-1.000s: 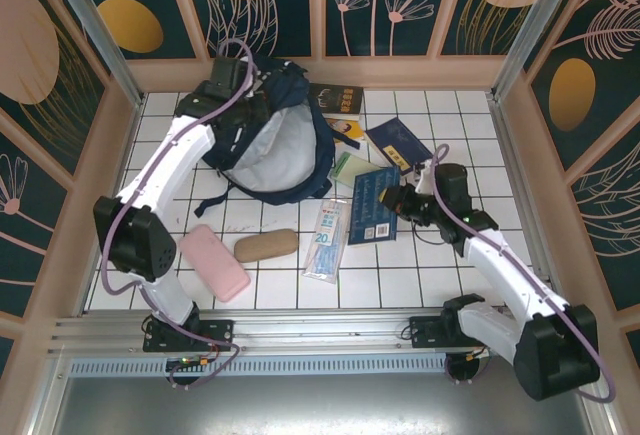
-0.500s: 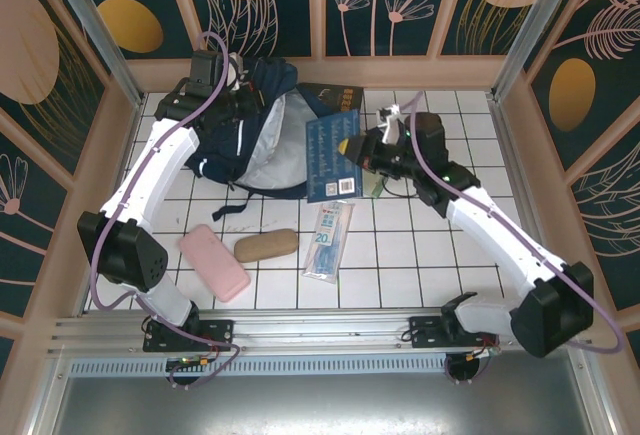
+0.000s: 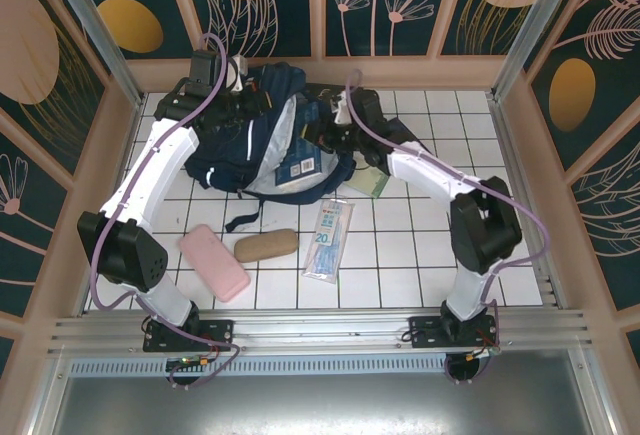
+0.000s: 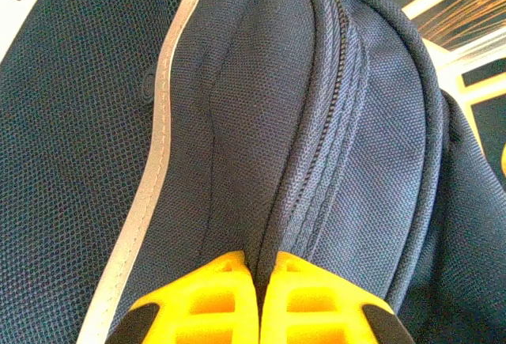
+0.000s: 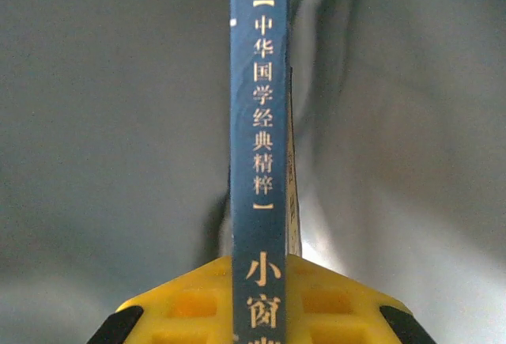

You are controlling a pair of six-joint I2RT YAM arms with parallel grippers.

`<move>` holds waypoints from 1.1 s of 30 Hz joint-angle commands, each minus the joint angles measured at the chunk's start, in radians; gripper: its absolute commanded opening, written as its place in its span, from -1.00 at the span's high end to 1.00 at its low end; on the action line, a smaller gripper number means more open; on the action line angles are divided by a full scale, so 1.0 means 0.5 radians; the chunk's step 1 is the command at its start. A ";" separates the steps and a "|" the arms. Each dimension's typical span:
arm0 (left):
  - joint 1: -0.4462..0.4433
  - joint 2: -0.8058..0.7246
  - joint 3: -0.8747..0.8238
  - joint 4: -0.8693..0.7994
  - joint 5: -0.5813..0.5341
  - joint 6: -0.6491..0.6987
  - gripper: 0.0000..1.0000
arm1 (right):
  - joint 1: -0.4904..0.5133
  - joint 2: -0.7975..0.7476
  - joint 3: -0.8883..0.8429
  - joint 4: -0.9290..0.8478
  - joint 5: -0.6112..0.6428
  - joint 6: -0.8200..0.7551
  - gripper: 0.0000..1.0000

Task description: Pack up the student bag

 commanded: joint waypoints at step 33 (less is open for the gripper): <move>0.142 -0.090 0.105 0.289 0.117 -0.138 1.00 | 0.278 1.107 1.438 -0.144 0.561 0.198 -0.29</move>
